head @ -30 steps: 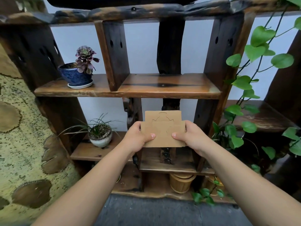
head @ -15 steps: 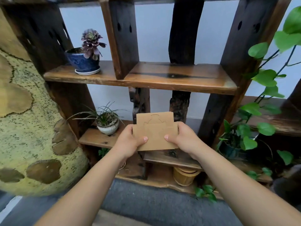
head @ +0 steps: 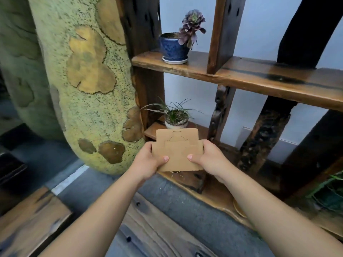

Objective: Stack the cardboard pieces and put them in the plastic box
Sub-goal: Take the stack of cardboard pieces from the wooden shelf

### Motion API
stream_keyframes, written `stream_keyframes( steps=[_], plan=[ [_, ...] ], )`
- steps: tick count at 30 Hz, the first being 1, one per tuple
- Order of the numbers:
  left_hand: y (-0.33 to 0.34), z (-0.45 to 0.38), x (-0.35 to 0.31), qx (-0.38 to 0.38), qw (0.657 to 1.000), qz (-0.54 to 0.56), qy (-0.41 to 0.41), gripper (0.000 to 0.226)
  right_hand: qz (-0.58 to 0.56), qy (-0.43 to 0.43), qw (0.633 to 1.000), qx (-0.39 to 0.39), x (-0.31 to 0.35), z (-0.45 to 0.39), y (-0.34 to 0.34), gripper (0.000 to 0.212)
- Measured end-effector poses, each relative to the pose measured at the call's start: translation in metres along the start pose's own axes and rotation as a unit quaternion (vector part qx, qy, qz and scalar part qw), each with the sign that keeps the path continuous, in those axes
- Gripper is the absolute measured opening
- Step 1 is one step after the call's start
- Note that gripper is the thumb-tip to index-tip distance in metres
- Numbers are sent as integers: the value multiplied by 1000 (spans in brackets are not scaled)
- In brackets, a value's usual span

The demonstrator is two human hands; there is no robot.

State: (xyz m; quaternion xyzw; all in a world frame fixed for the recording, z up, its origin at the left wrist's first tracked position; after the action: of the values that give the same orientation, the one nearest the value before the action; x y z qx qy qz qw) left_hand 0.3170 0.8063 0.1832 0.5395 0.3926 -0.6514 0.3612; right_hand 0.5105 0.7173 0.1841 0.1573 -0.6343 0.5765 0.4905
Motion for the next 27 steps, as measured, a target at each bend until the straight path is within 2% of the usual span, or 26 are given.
stream_keyframes(
  steps=[9,11,15,20,27],
  plan=[
    [-165,45,37,-99,995,8,-18,43,26,-74,992,94,96,6,144,33],
    [-183,53,42,-110,994,3,-23,42,34,-78,991,106,105,7,162,33],
    [-259,85,59,-173,984,-8,-34,42,78,-110,980,144,149,15,237,36],
    [-340,134,82,-262,963,-16,-60,42,78,-149,961,218,197,36,323,38],
    [-420,214,115,-379,918,5,-117,40,108,-217,909,339,251,72,436,40]
  ],
)
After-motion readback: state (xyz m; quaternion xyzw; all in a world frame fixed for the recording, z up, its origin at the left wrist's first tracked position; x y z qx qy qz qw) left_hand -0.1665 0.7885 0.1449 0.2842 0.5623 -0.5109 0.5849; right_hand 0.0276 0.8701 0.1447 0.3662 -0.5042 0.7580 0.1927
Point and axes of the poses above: each hand's wrist, its own z-axis away from the middle knuckle, its own y-axis out of the palm, x = y × z, the point moved 3 cm from there along -z, towards the middle knuckle, and after that the axes turned 11 degrees about z, right-handed, at the moved point
